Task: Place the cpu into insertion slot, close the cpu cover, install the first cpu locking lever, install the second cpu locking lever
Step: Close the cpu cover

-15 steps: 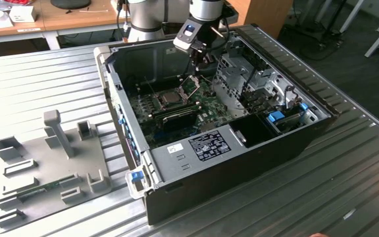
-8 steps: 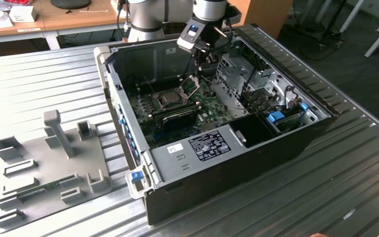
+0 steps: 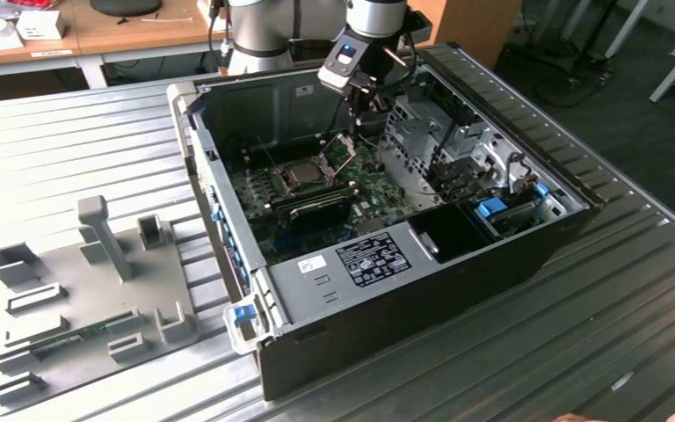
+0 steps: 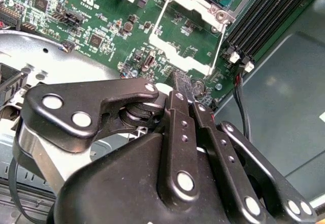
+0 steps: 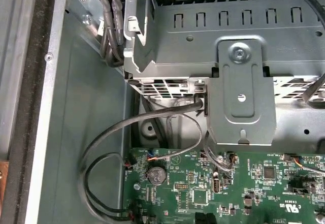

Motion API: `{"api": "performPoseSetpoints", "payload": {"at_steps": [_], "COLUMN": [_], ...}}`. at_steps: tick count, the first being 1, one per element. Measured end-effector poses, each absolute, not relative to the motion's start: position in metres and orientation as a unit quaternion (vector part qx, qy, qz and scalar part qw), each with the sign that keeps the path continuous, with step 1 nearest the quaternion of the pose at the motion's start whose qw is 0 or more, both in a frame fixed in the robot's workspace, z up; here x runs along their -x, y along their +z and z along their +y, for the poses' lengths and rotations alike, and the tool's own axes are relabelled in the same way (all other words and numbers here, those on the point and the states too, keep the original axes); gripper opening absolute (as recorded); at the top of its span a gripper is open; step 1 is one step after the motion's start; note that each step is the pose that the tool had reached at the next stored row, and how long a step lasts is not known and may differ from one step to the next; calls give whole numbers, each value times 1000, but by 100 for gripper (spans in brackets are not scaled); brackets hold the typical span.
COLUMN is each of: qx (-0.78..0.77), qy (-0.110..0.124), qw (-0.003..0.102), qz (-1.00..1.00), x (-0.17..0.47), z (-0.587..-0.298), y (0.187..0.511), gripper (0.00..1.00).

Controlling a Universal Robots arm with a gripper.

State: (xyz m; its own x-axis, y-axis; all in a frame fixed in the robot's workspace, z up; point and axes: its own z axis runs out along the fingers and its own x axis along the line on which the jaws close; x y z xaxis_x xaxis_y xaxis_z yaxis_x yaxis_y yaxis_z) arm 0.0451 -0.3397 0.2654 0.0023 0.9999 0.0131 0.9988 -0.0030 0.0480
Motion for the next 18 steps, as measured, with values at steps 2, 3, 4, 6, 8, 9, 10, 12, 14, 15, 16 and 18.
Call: {"api": "performPoseSetpoints", "payload": {"at_steps": [2,3,4,6,8,9,10,12,14,15,16,18], "qx": [-708,-708,-708,-708,-708,-708,-708,-708,-708,-708,-708,-708], "qy": [22,22,22,22,22,22,22,22,22,22,22,22], "qw": [12,12,12,12,12,12,12,12,12,12,12,12], "qz": [706,706,706,706,706,706,706,706,706,706,706,706], "x": [-45,-46,-46,-46,-47,-47,-47,-48,-49,-50,-50,-52], "z": [-340,-340,-340,-340,-340,-340,-340,-340,-340,-340,-340,-340], "y": [265,265,265,265,265,265,265,265,265,265,265,264], "gripper": [11,11,11,11,11,11,11,11,11,11,11,11]}}
